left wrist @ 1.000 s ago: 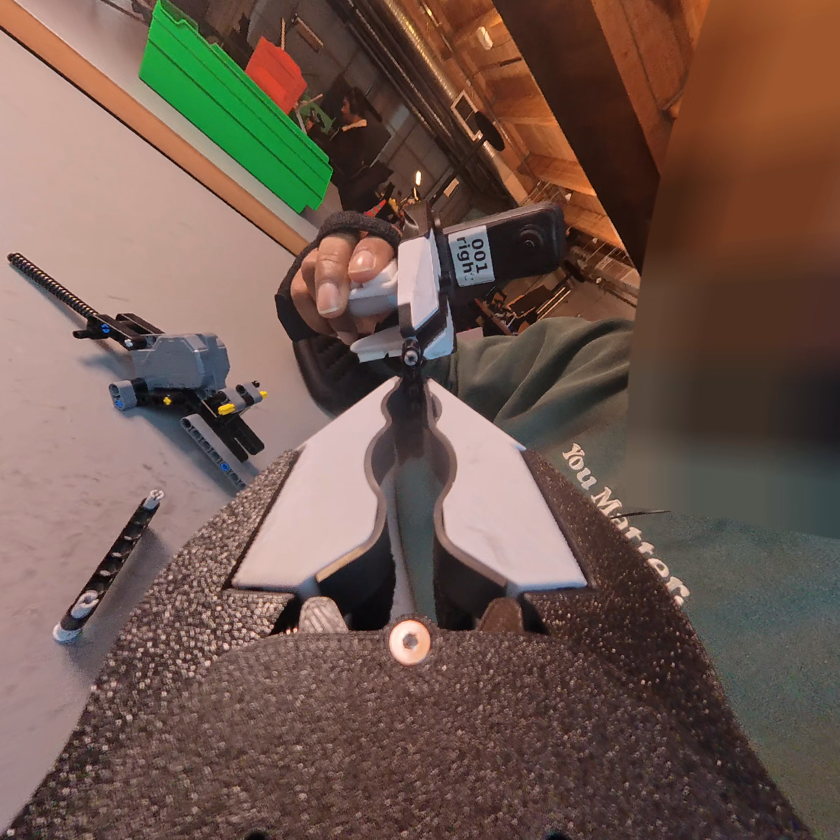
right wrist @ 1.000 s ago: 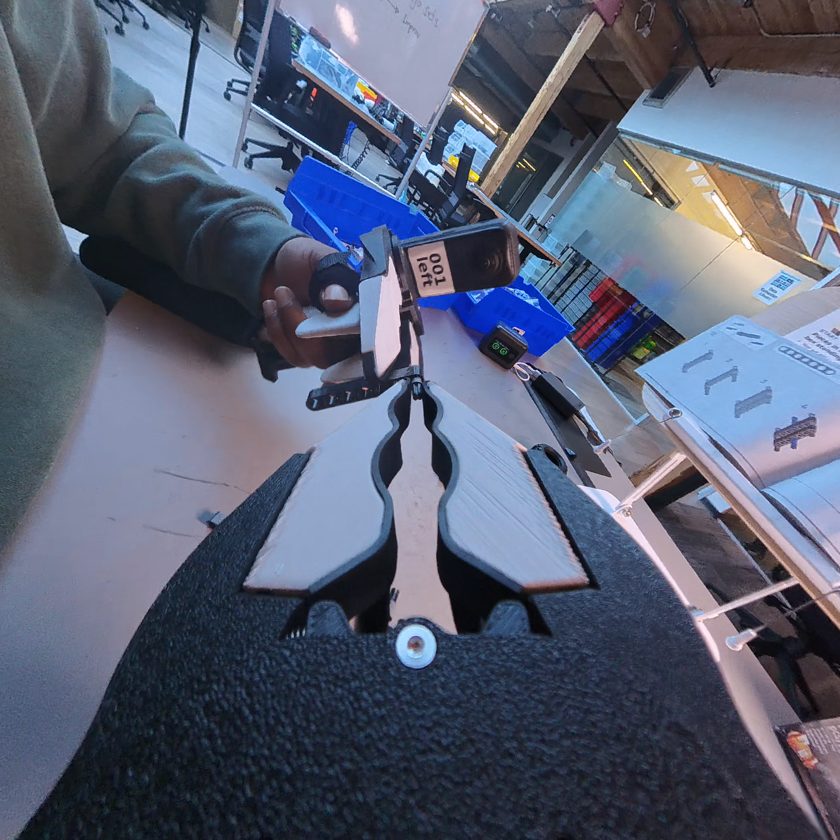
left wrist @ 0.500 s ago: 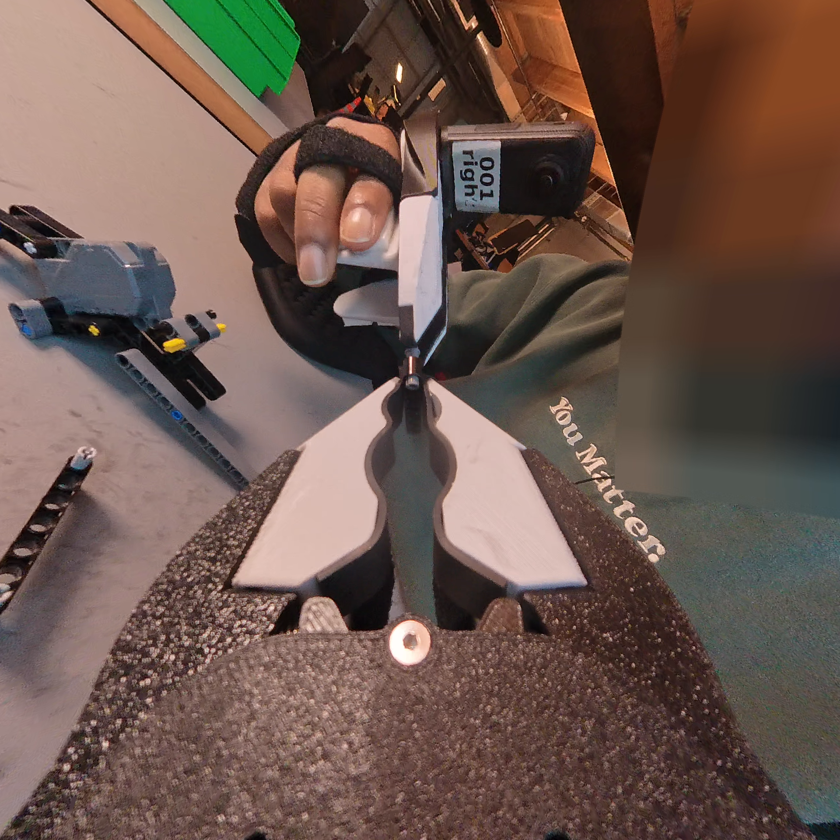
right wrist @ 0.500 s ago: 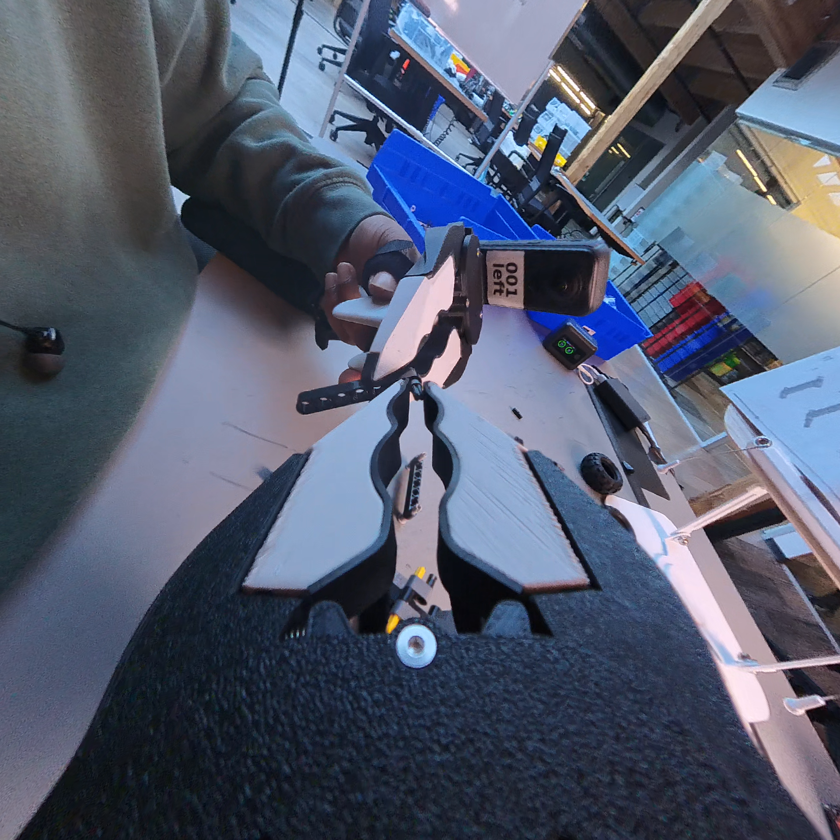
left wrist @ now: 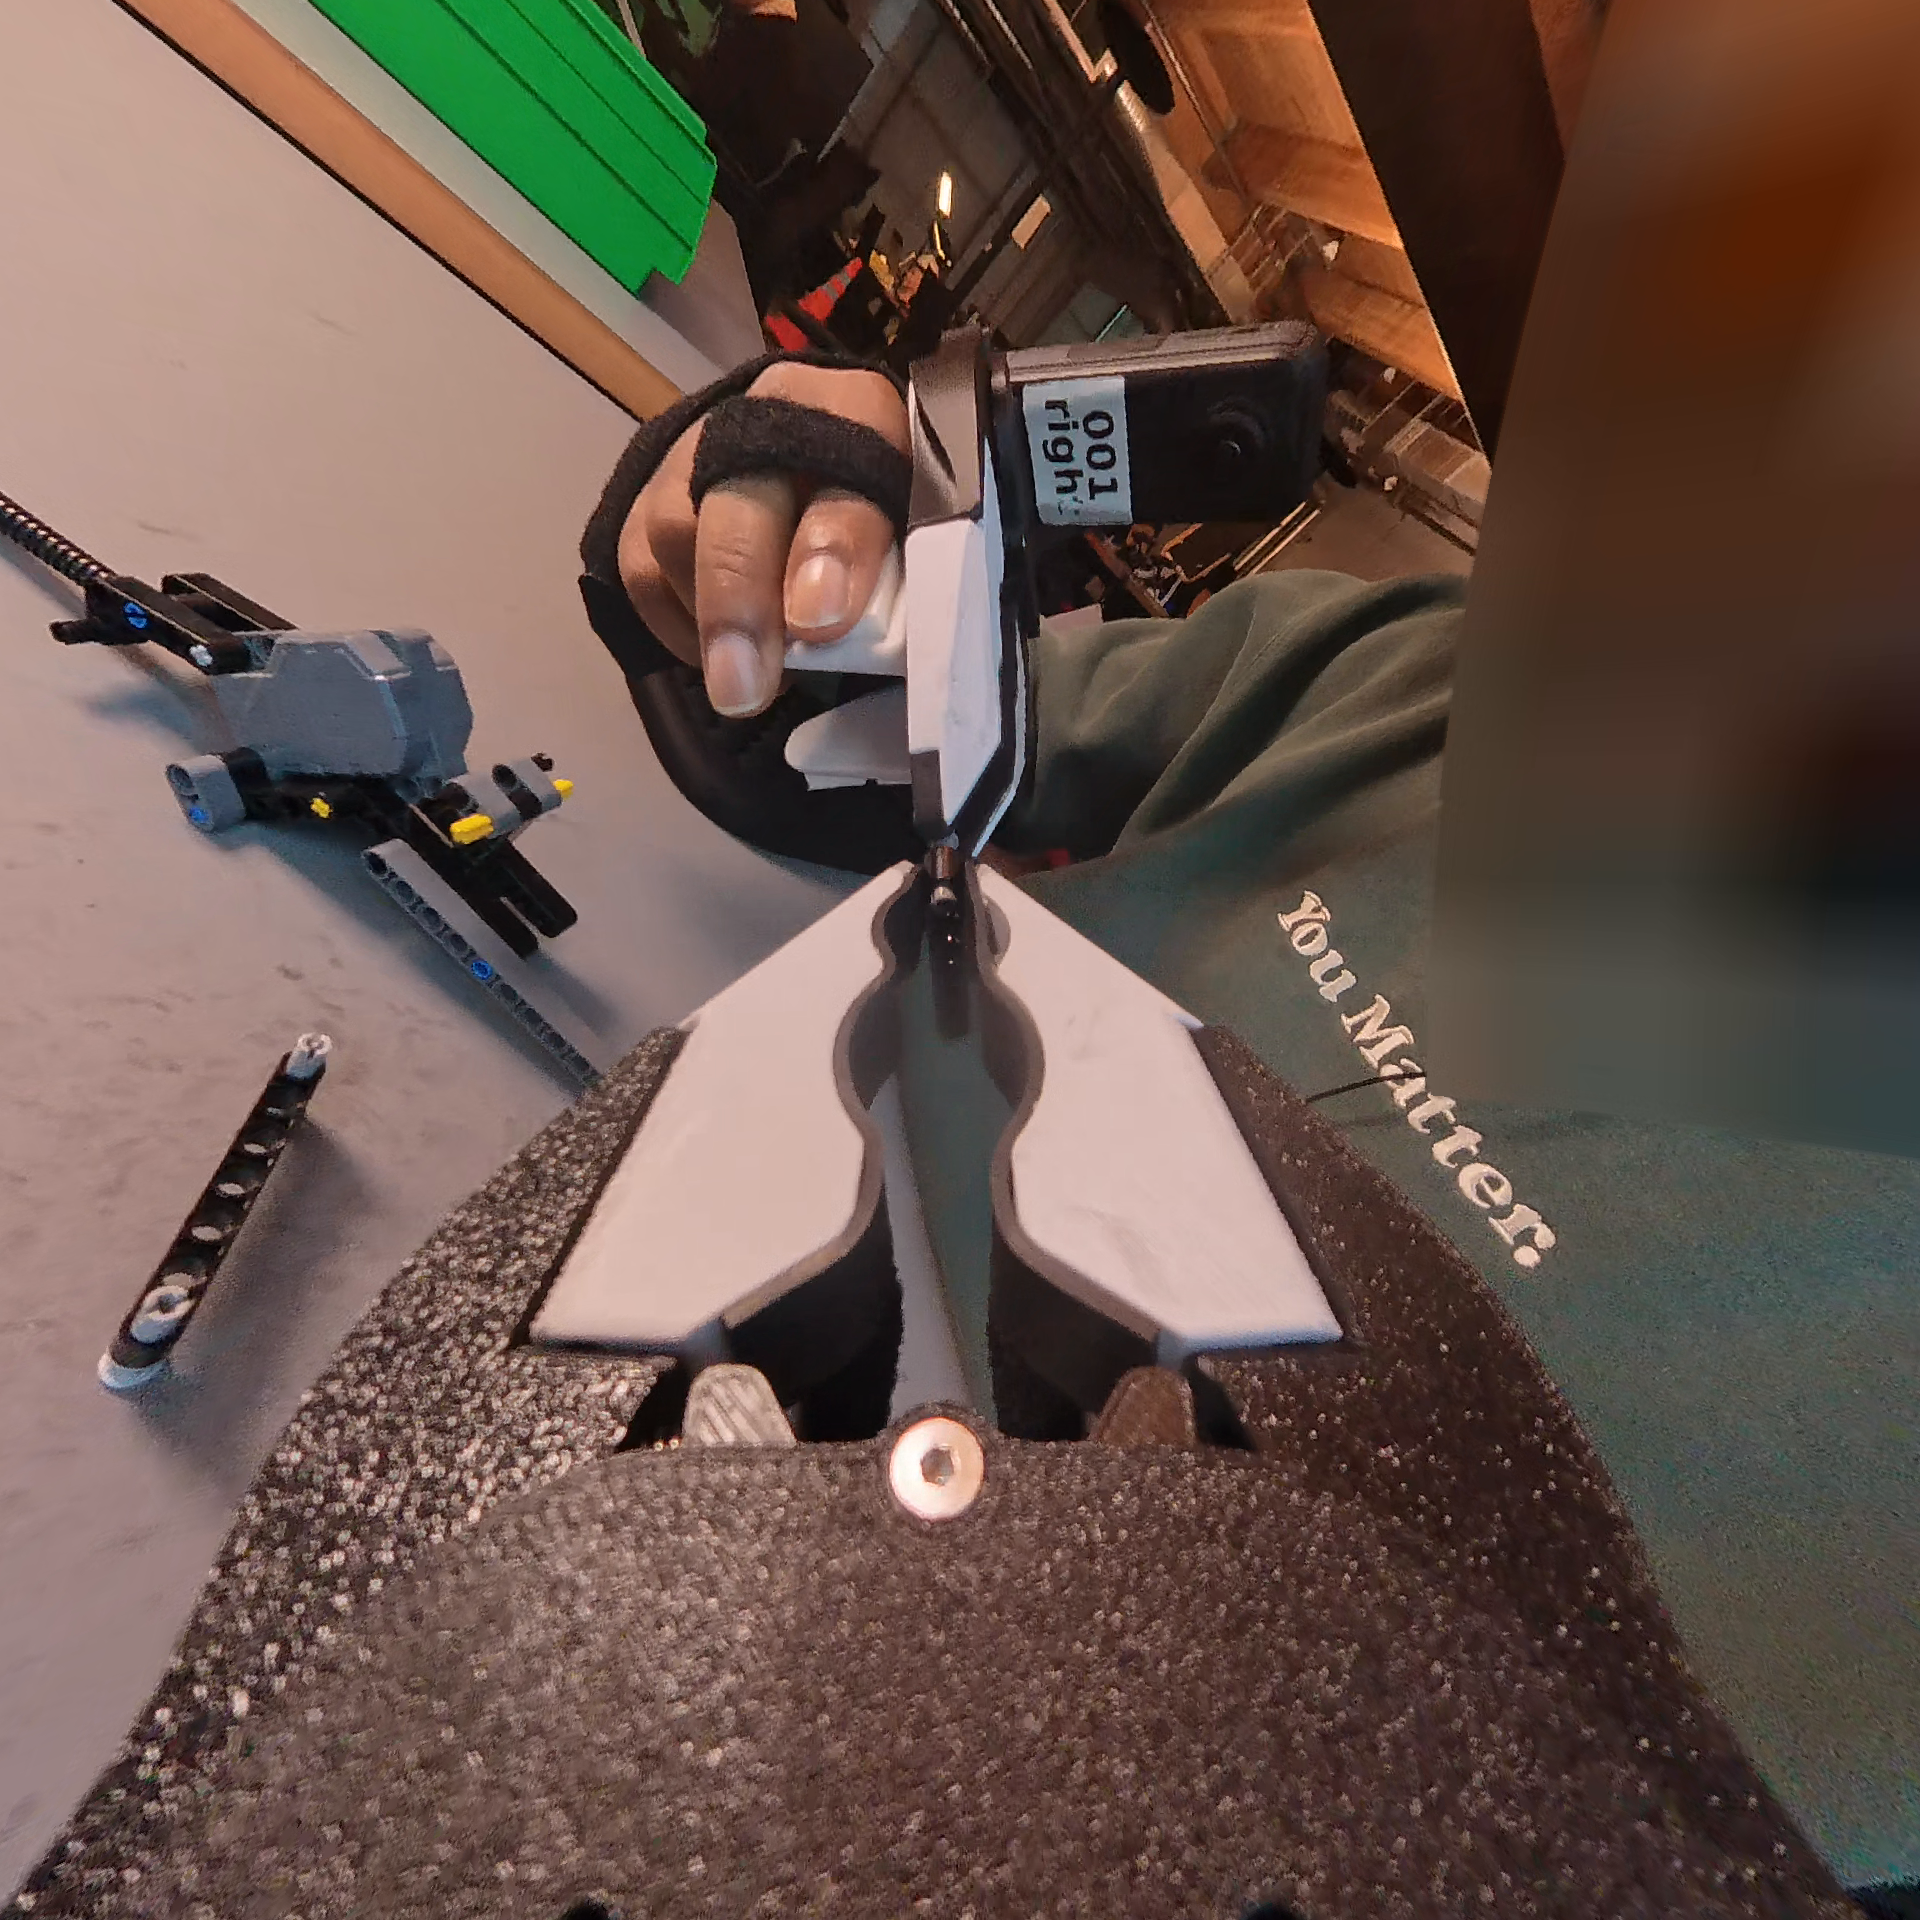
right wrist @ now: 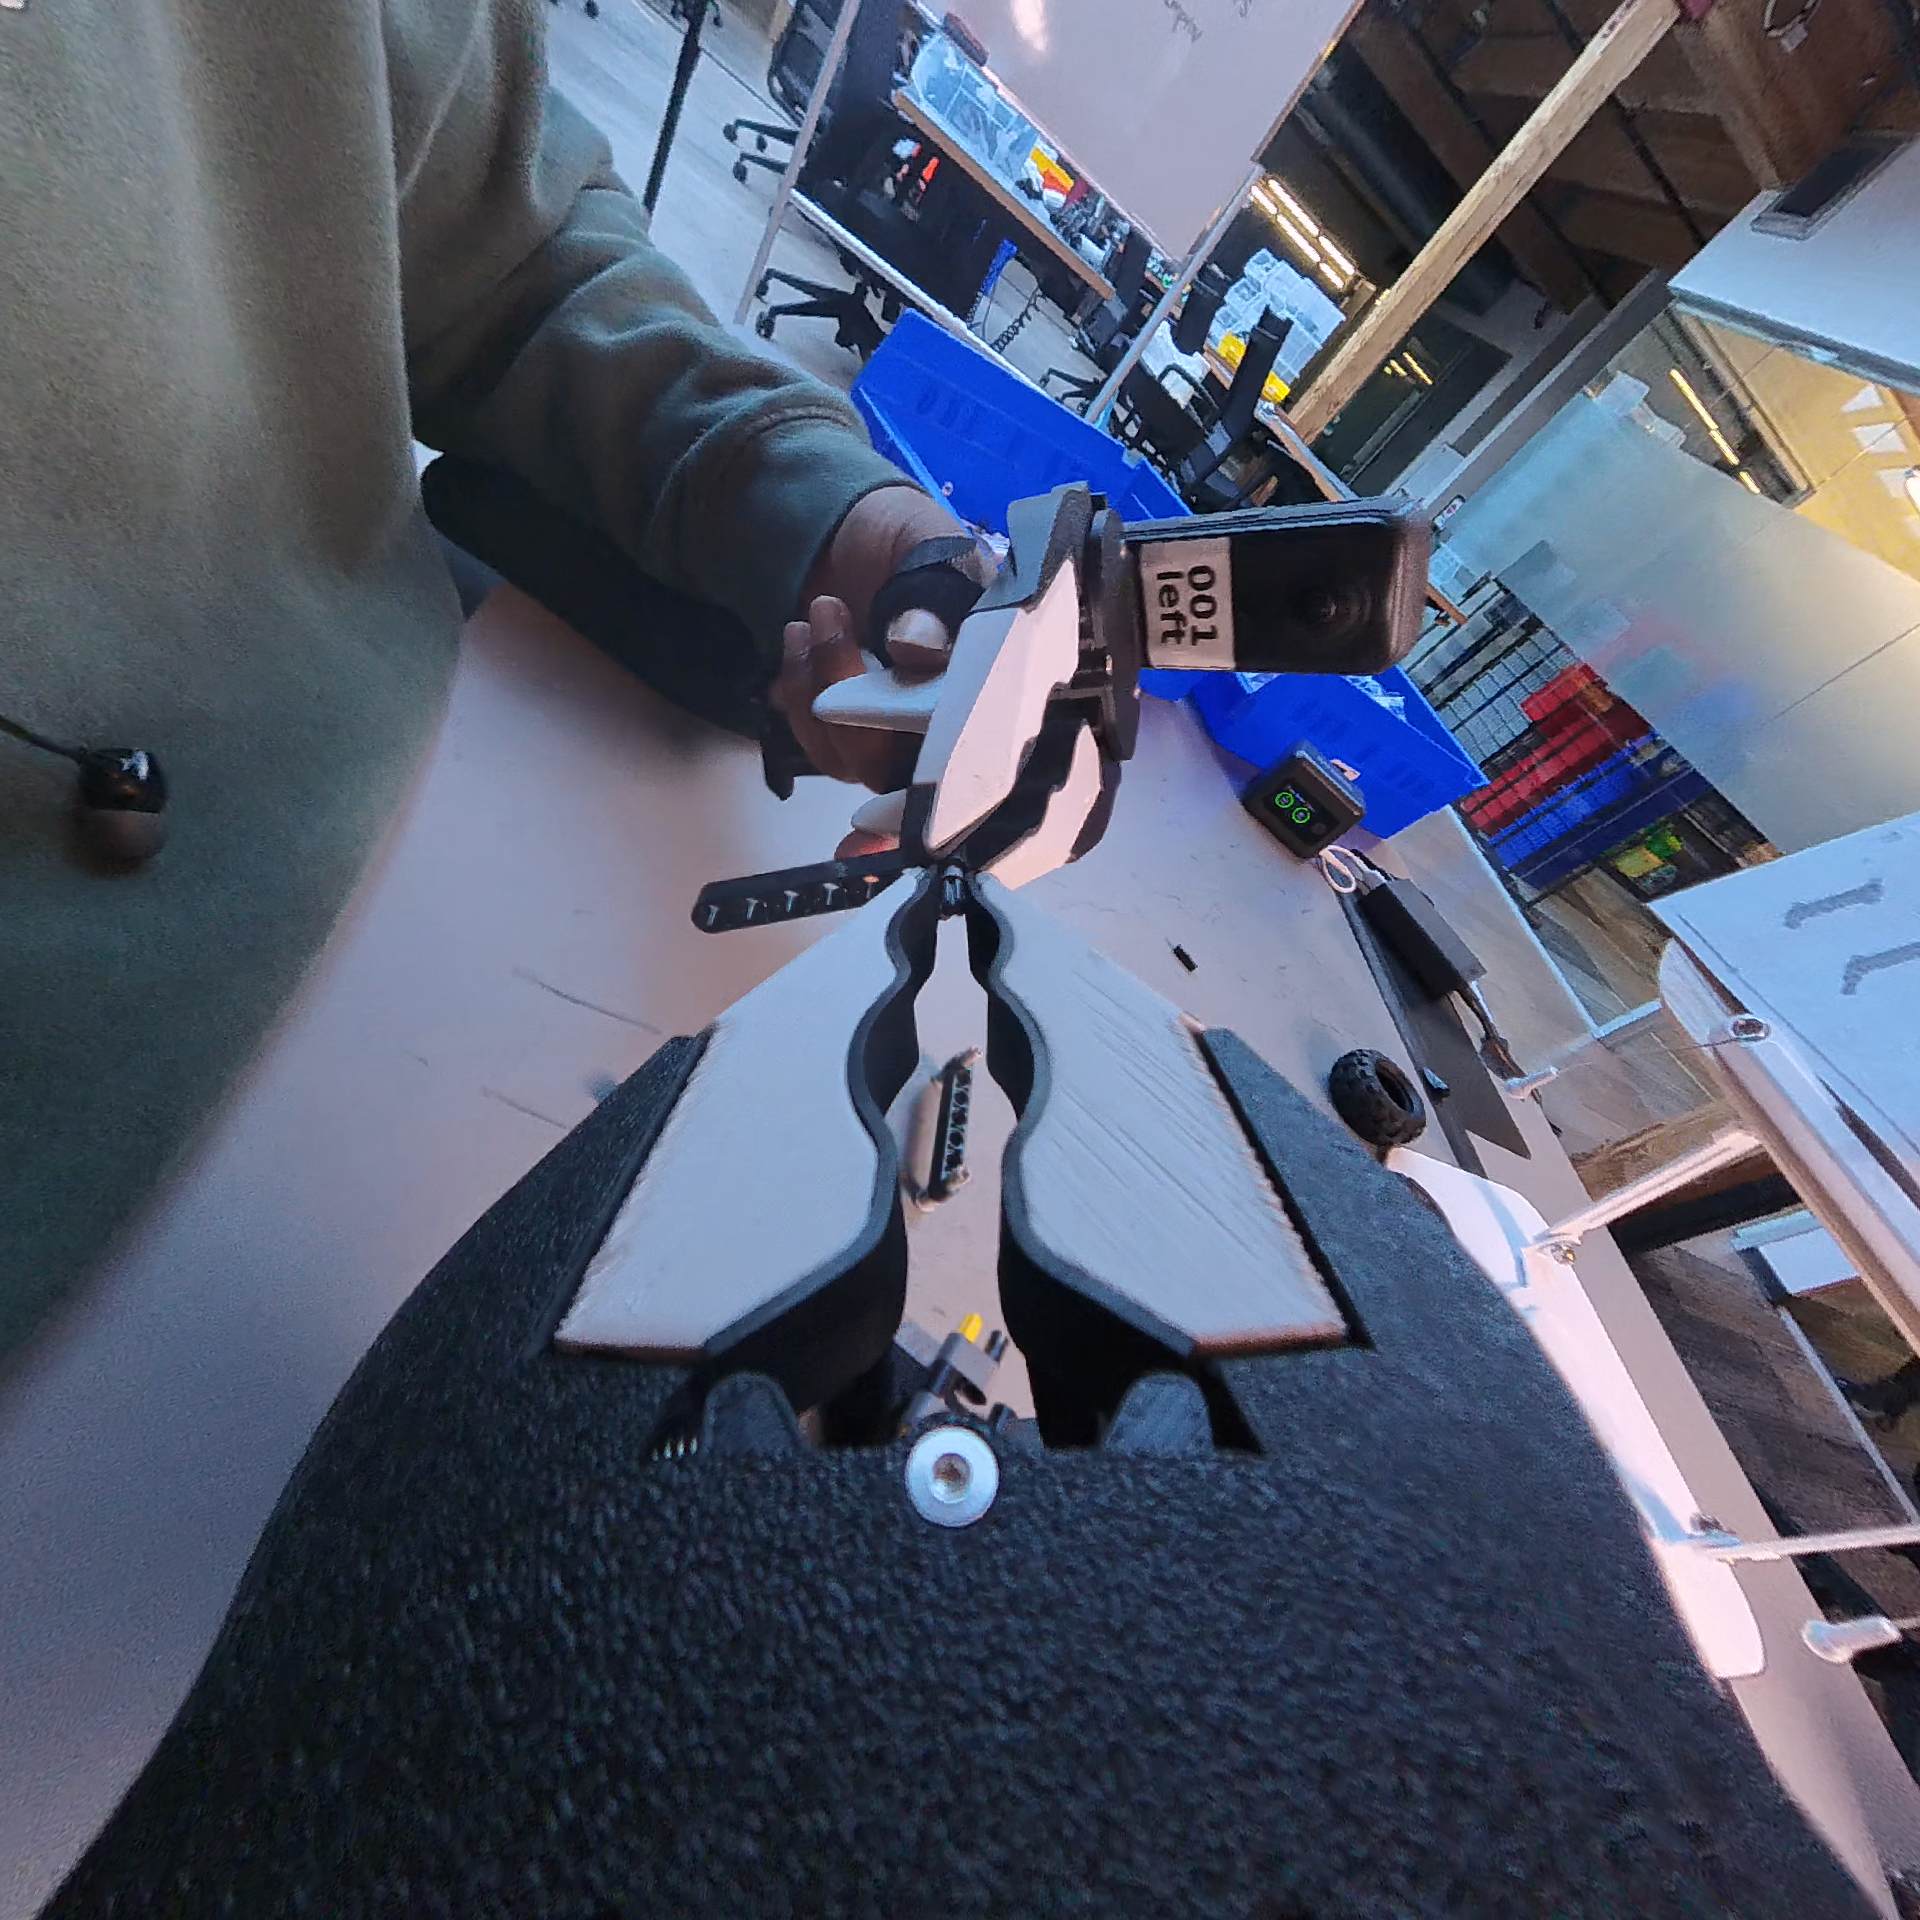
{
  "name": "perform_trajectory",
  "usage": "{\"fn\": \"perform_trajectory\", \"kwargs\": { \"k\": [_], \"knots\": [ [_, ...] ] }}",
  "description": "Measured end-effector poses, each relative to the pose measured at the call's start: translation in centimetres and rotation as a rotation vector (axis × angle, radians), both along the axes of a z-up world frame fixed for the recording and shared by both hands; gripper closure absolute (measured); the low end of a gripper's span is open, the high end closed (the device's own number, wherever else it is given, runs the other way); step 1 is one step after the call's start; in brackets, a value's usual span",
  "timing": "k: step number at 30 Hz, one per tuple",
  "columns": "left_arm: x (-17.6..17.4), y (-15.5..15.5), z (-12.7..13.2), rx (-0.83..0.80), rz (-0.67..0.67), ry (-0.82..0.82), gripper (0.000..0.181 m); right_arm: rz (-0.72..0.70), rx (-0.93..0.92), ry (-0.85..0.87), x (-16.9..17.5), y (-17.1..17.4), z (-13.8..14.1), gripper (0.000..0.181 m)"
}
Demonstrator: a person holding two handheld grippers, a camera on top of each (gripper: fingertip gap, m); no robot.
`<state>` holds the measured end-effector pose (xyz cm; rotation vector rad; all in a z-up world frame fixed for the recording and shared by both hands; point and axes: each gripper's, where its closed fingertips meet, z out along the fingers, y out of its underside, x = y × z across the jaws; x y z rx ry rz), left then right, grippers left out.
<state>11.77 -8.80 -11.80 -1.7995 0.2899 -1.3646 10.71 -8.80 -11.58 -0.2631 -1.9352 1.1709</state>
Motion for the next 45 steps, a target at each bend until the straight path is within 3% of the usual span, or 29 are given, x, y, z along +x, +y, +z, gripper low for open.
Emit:
{"fn": "perform_trajectory", "kwargs": {
  "k": [7, 11, 19, 22, 25, 29, 36, 42, 45],
  "knots": [
    [1.1, -0.9, -1.3, -0.059, -0.091, 0.024, 0.175, 0.07, 0.069, -0.074, 1.0, -1.0, -1.5, 0.176],
    [1.1, -1.2, -0.9, -0.08, -0.109, -0.066, 0.175, 0.078, 0.062, -0.064, 0.9, -1.3, -1.1, 0.178],
    [-0.9, -0.8, -0.5, 0.015, 0.041, -0.08, 0.175, 0.01, -0.056, -0.075, -0.2, -0.4, -0.5, 0.179],
    [-6.7, -0.8, 0.0, 0.027, 0.222, -0.134, 0.176, -0.068, -0.145, -0.073, 0.1, 3.1, 1.0, 0.179],
    [-4.4, -0.6, -1.0, 0.037, 0.153, -0.029, 0.175, -0.03, -0.155, -0.085, -0.3, 1.8, -0.4, 0.178],
    [-6.1, 0.1, -0.7, 0.057, 0.224, 0.031, 0.175, -0.094, -0.209, -0.122, -1.3, 4.6, 0.1, 0.178],
    [-10.2, 1.4, -0.2, 0.192, 0.466, 0.195, 0.175, -0.32, 0.056, -0.185, -8.5, 11.0, -1.9, 0.177],
    [-12.3, 1.2, -0.4, 0.273, 0.591, 0.38, 0.175, -0.311, 0.258, -0.339, -16.5, 12.1, -6.3, 0.177],
    [-12.9, 1.2, -0.9, 0.277, 0.621, 0.42, 0.175, -0.317, 0.361, -0.406, -18.8, 12.5, -8.9, 0.176]
  ]
}}
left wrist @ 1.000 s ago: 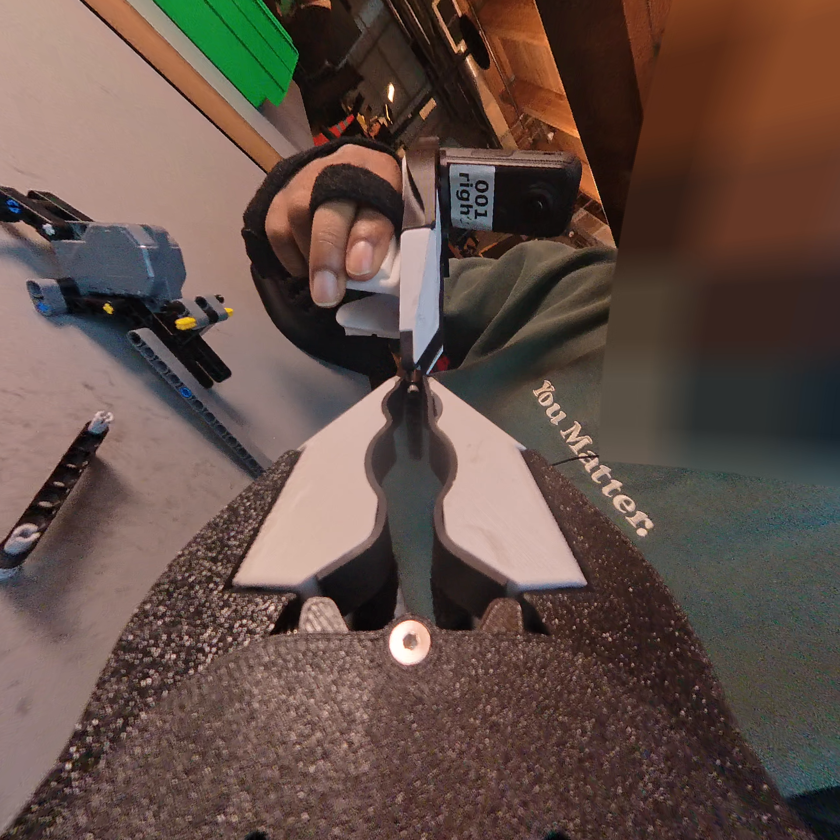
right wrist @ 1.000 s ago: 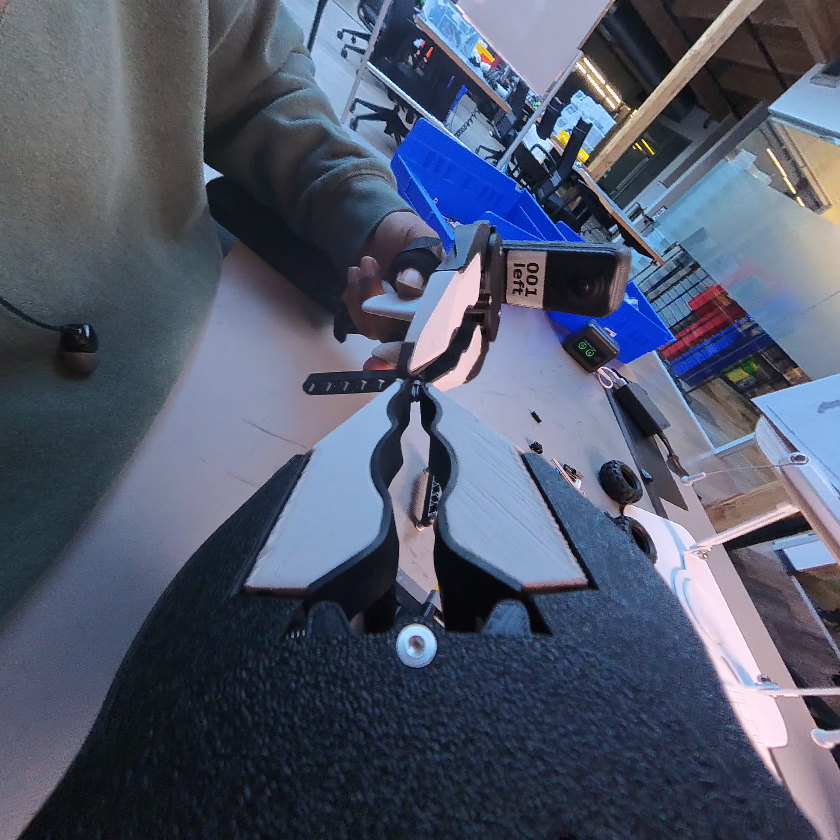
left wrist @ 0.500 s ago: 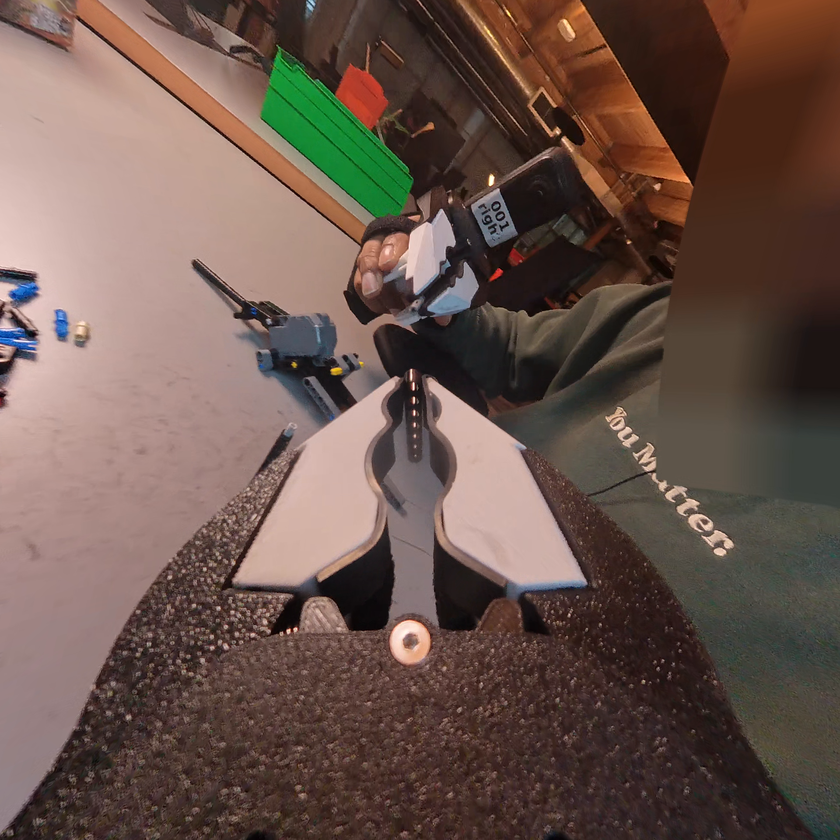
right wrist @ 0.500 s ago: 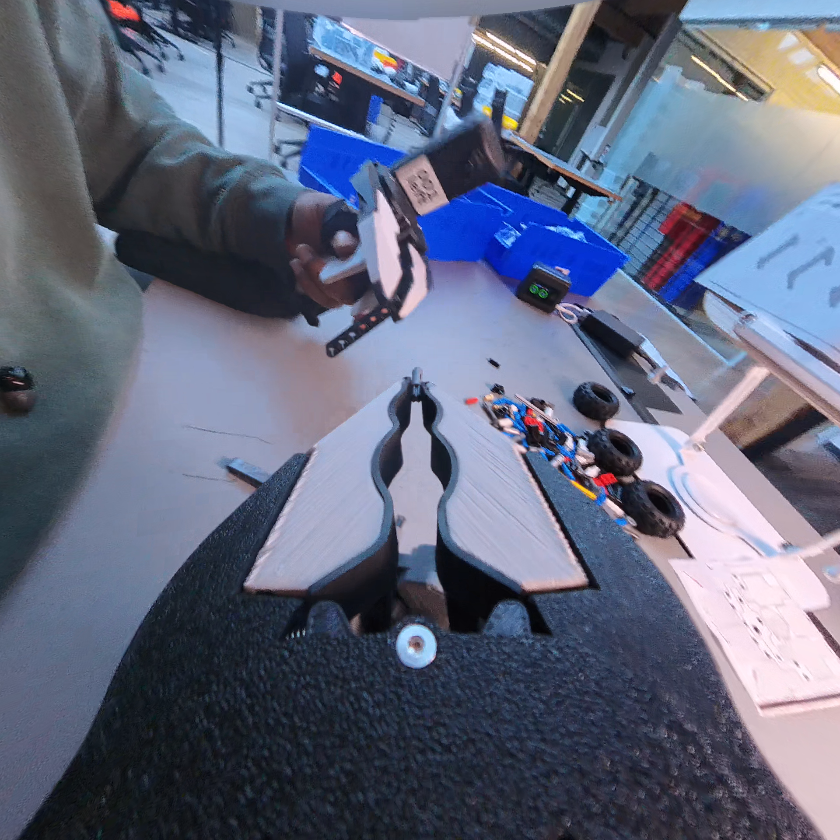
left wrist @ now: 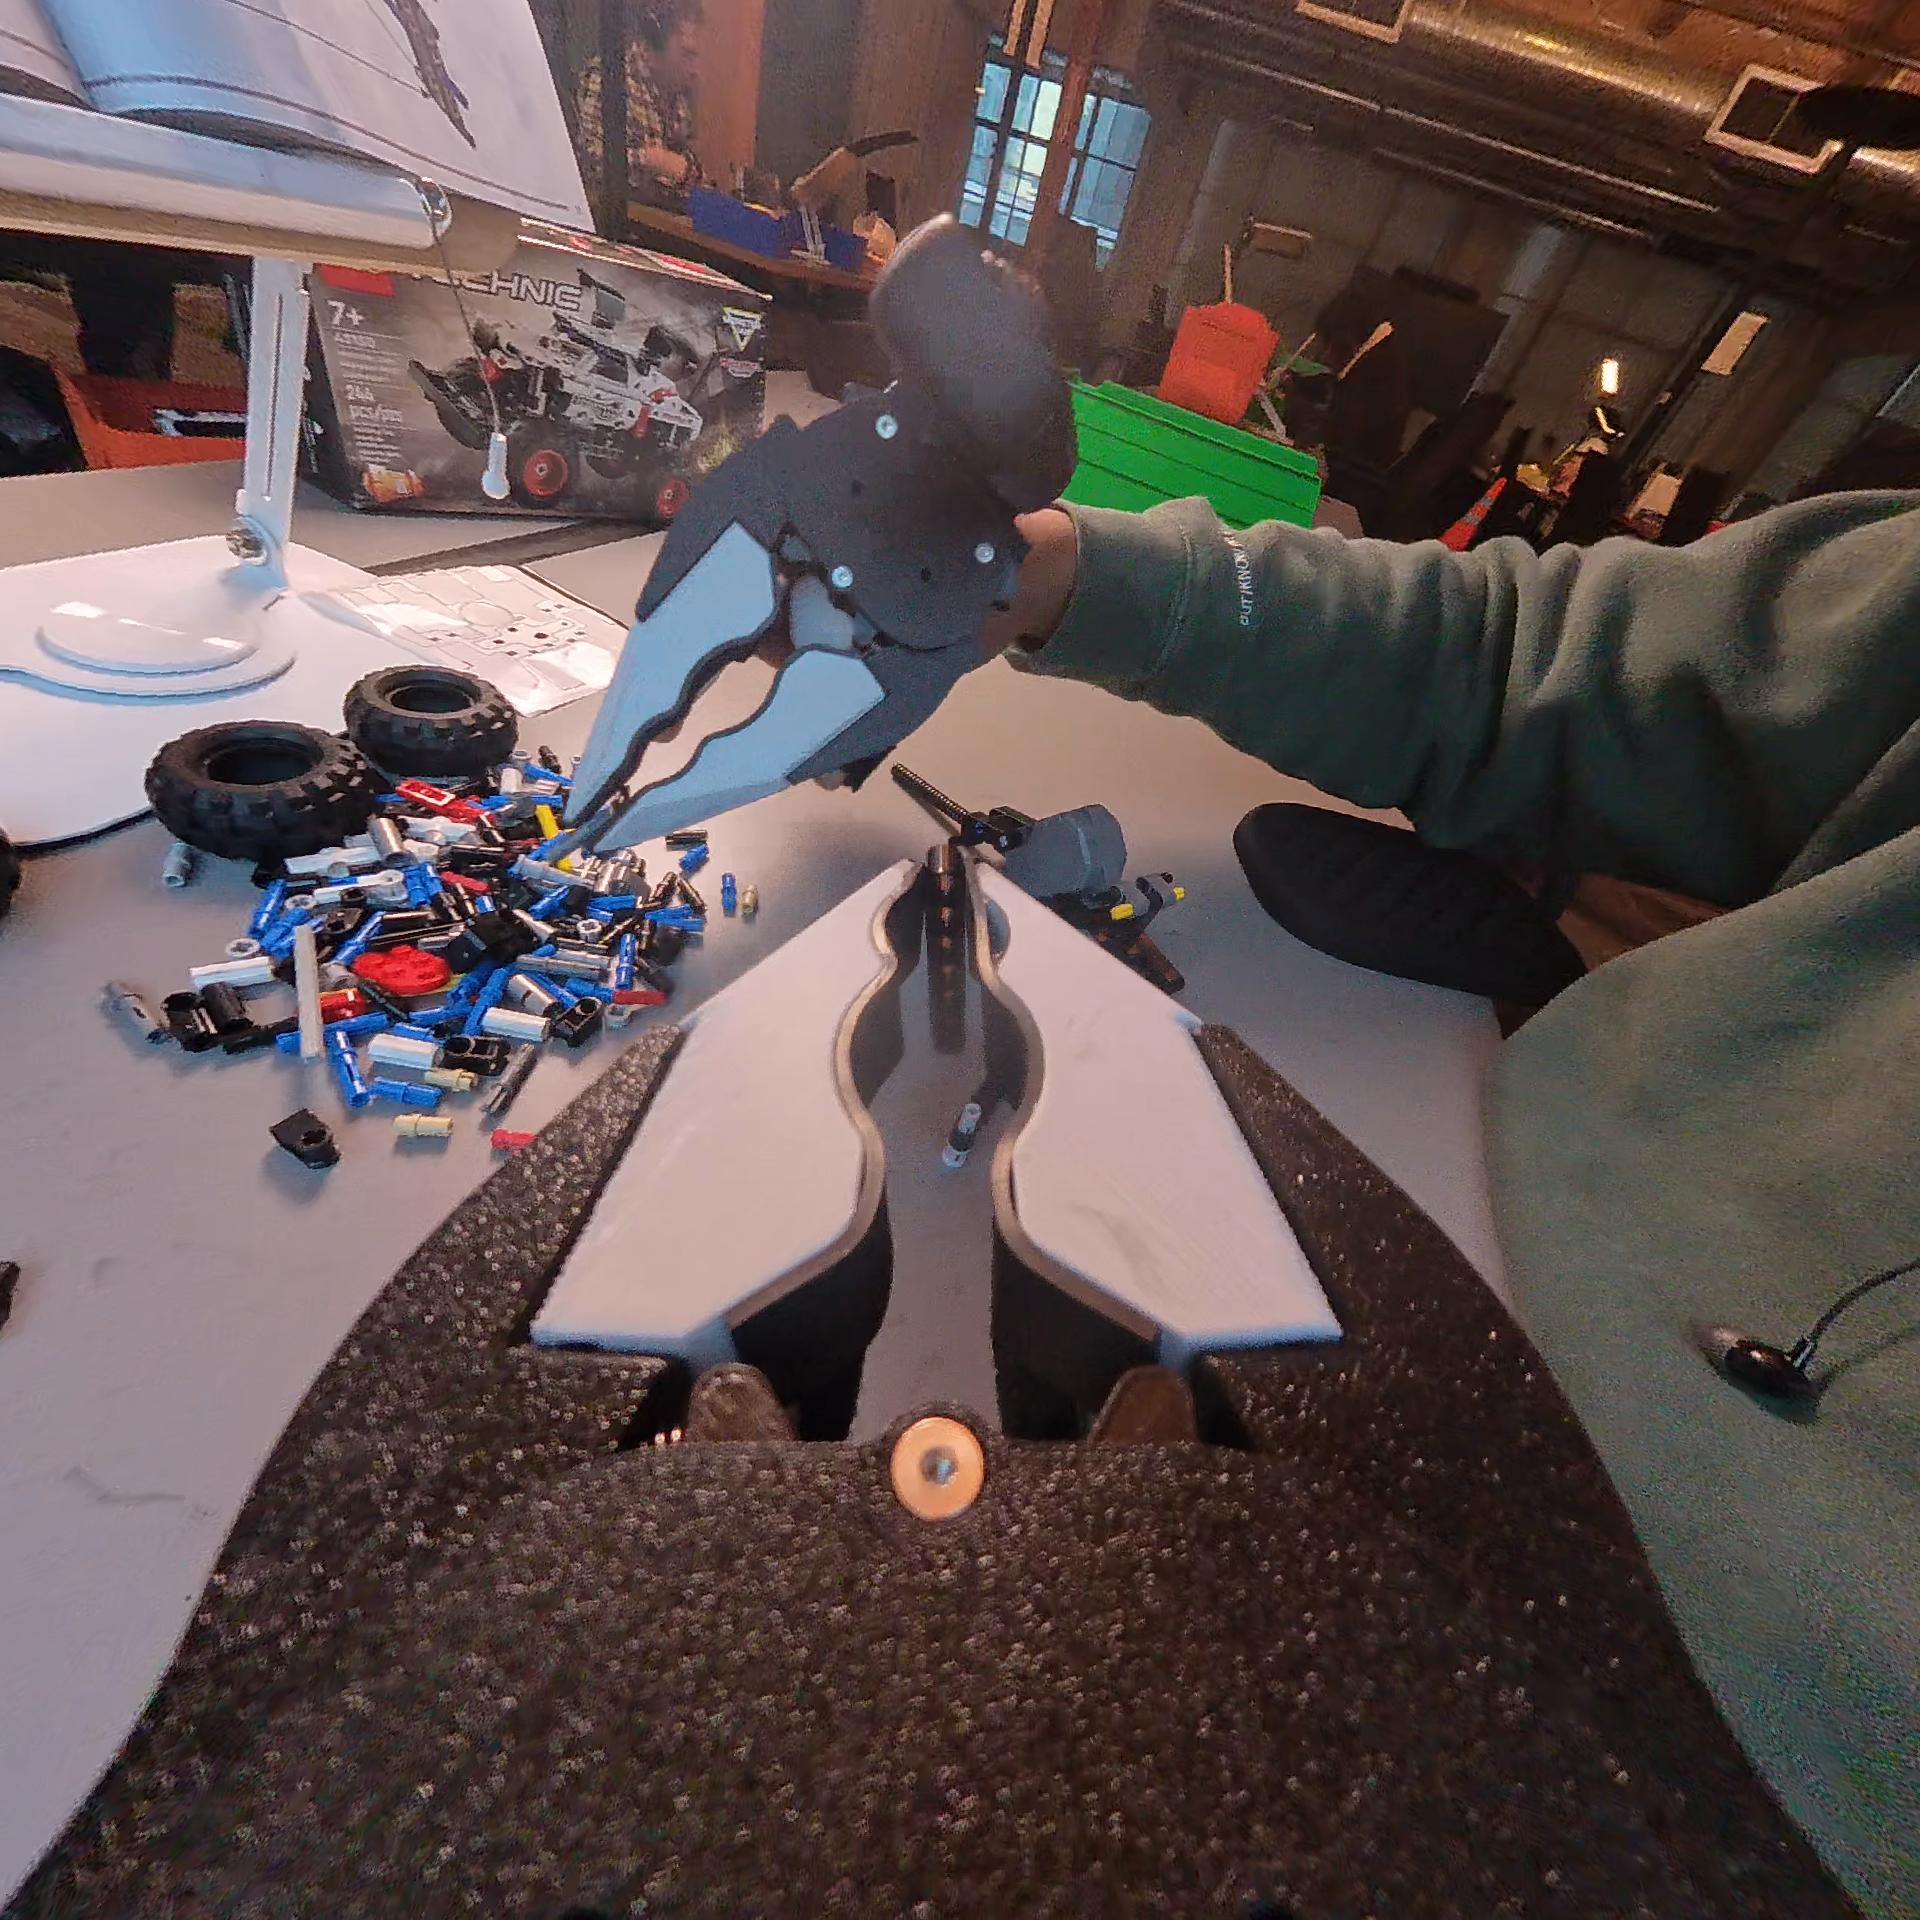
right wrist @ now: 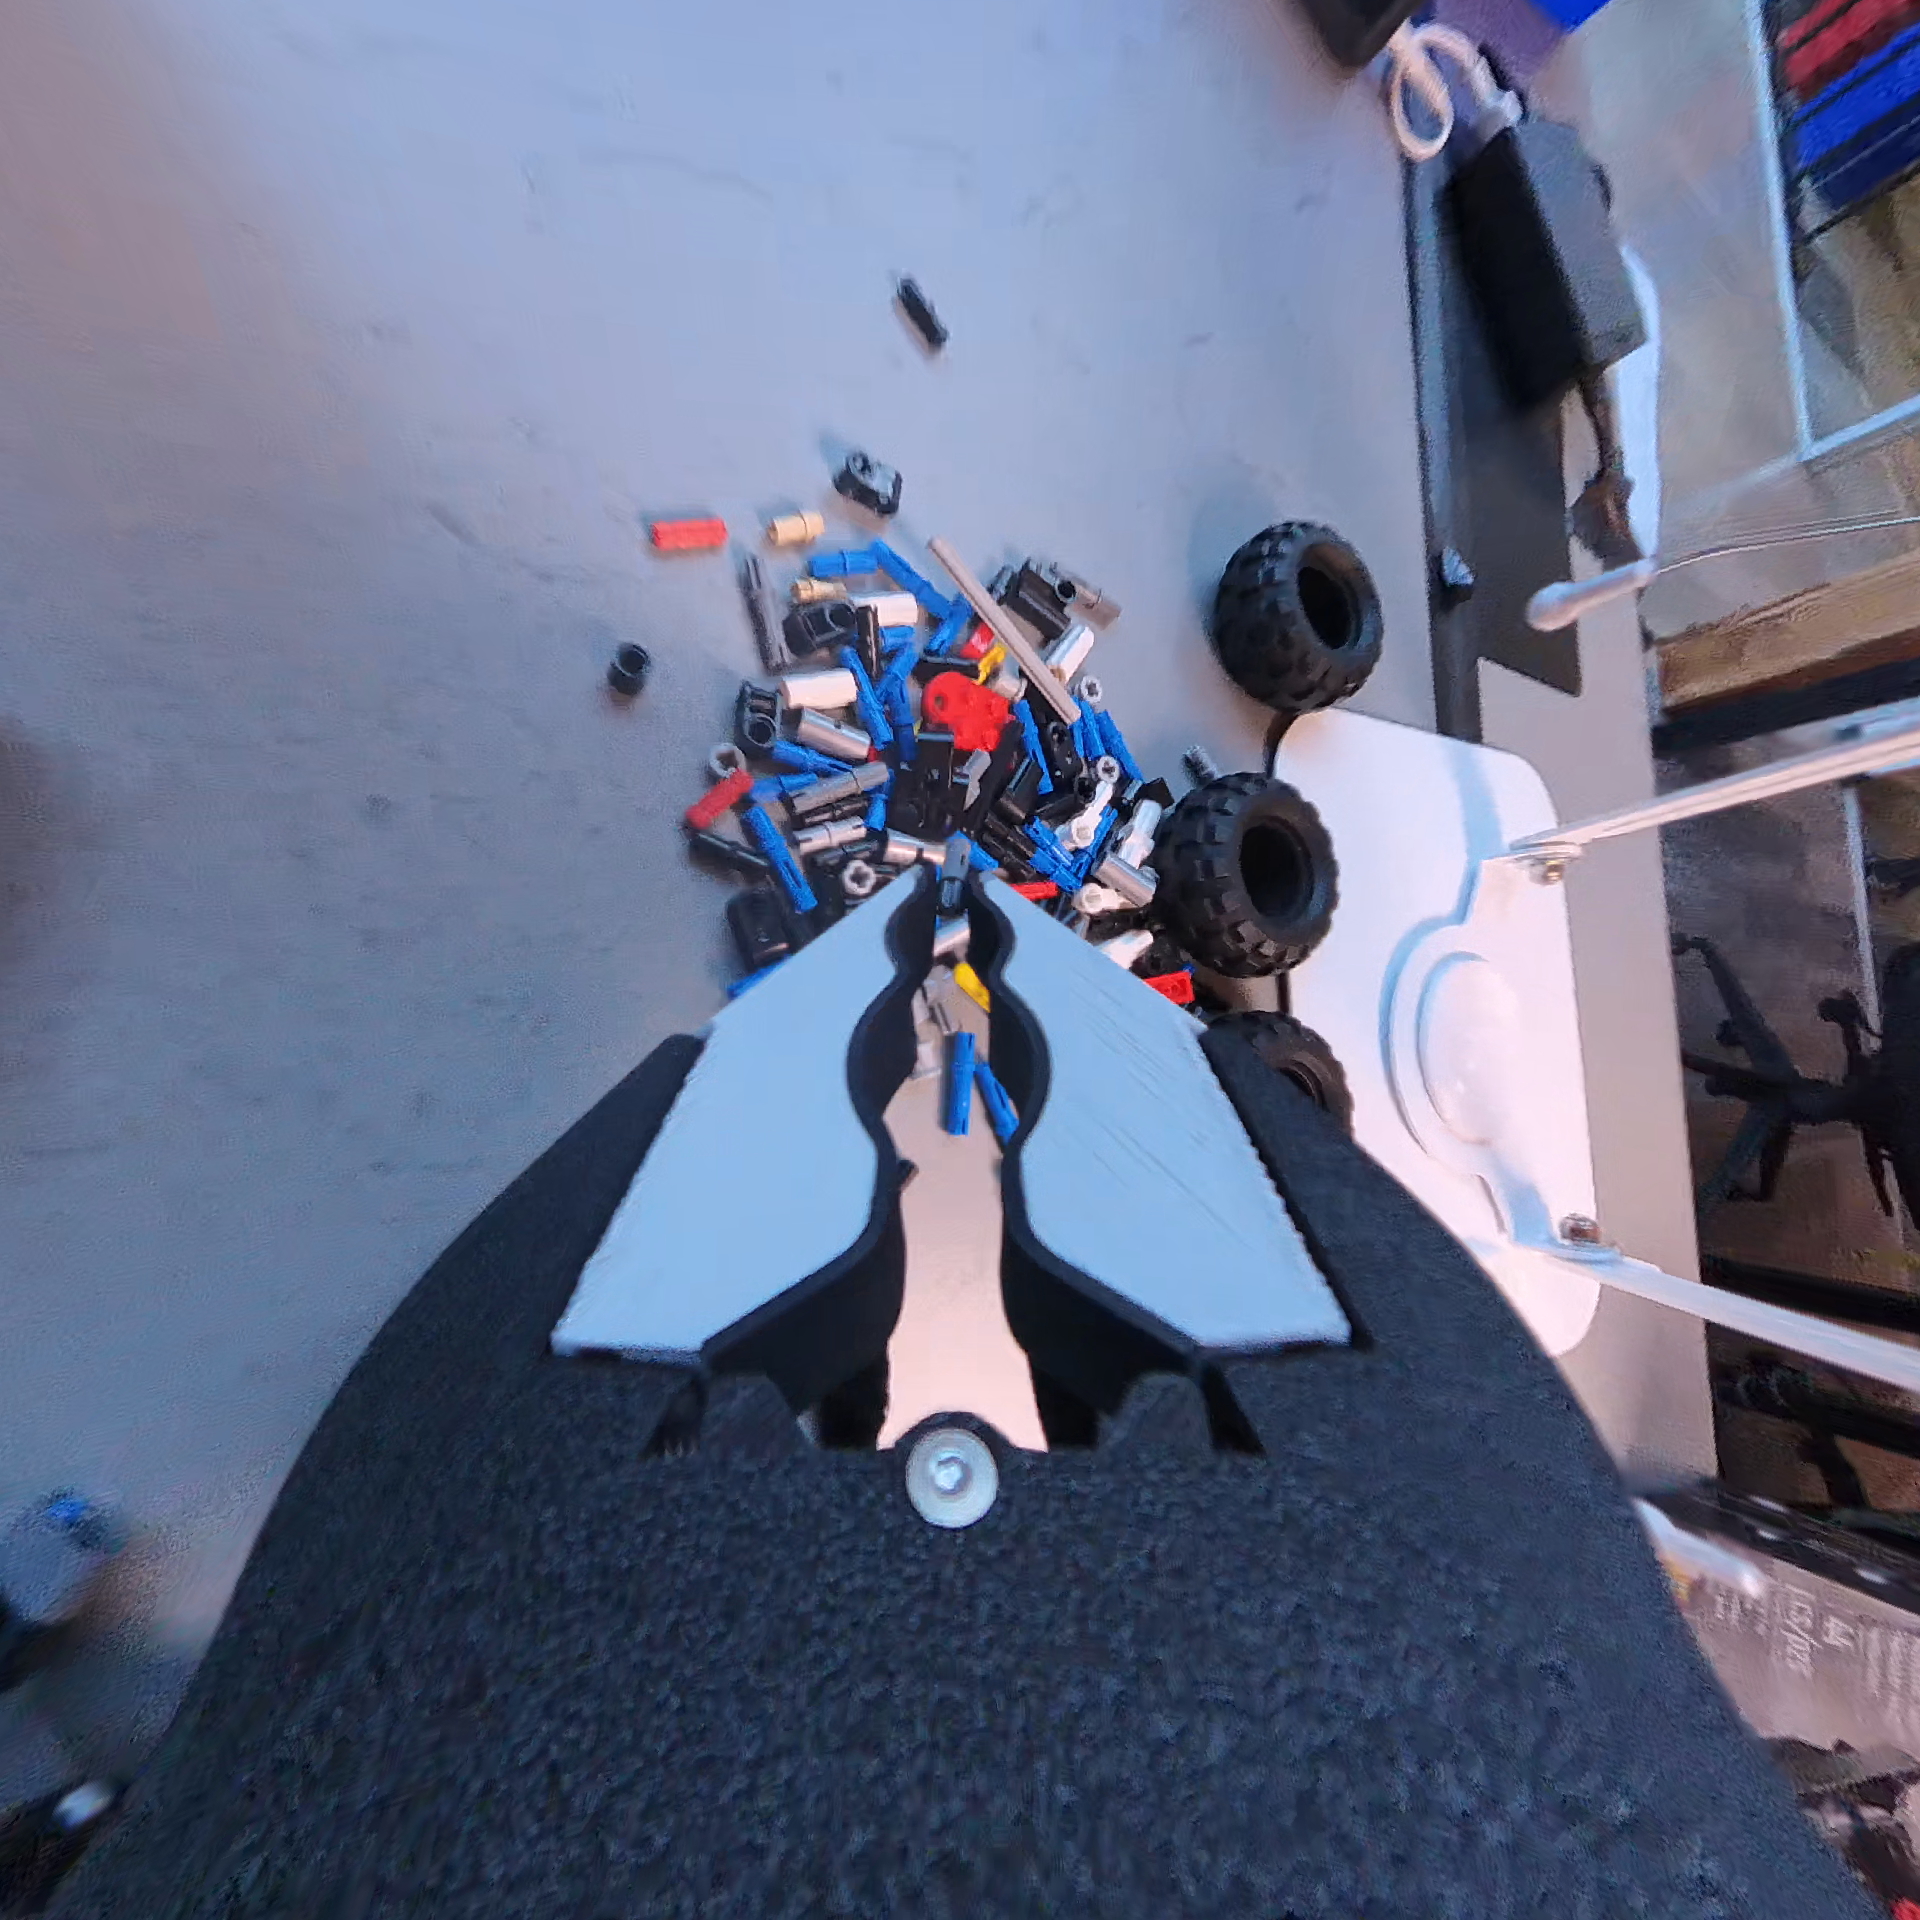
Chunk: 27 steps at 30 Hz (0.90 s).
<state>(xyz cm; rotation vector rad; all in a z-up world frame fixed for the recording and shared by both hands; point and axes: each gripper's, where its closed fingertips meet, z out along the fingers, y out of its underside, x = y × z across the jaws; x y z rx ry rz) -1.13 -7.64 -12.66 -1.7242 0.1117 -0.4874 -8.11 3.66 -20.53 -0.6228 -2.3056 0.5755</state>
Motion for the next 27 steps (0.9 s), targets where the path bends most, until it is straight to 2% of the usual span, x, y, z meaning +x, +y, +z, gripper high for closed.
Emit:
{"fn": "perform_trajectory", "kwargs": {
  "k": [2, 4, 10, 13, 15, 18, 20, 23, 25, 27],
  "knots": [
    [-0.3, 0.0, -0.4, -0.012, 0.012, 0.007, 0.175, -0.017, 0.009, -0.049, -0.7, 0.4, -1.3, 0.163],
    [-0.4, 0.0, -0.6, -0.018, 0.017, 0.008, 0.175, -0.032, -0.037, -0.041, -1.0, 0.4, -0.9, 0.155],
    [-0.9, -0.2, 0.4, 0.02, 0.009, -0.076, 0.175, -0.104, -0.229, 0.177, 0.2, 1.0, 6.3, 0.142],
    [-1.1, -0.2, 0.8, 0.029, 0.015, -0.097, 0.175, -0.164, -0.273, 0.2, 1.6, 2.0, 7.5, 0.142],
    [-1.5, -0.6, 1.8, 0.063, 0.028, -0.101, 0.174, -0.172, -0.32, 0.199, 3.0, 1.8, 7.8, 0.14],
    [-3.1, -2.3, 4.9, 0.139, 0.085, -0.089, 0.174, -0.152, -0.404, 0.203, 6.4, 0.4, 8.3, 0.141],
    [-5.6, -4.4, 7.1, 0.162, 0.193, -0.018, 0.174, -0.145, -0.432, 0.184, 8.9, -0.3, 7.9, 0.145],
    [-12.1, -9.5, 8.9, 0.084, 0.5, 0.187, 0.174, -0.141, -0.403, 0.153, 12.6, -0.7, 6.7, 0.153],
    [-17.3, -14.2, 7.9, -0.096, 0.732, 0.326, 0.174, -0.145, -0.387, 0.134, 14.6, -0.8, 5.9, 0.159],
    [-21.2, -18.8, 6.1, -0.274, 0.875, 0.332, 0.174, -0.151, -0.371, 0.12, 16.0, -0.8, 5.3, 0.161]
  ]
}}
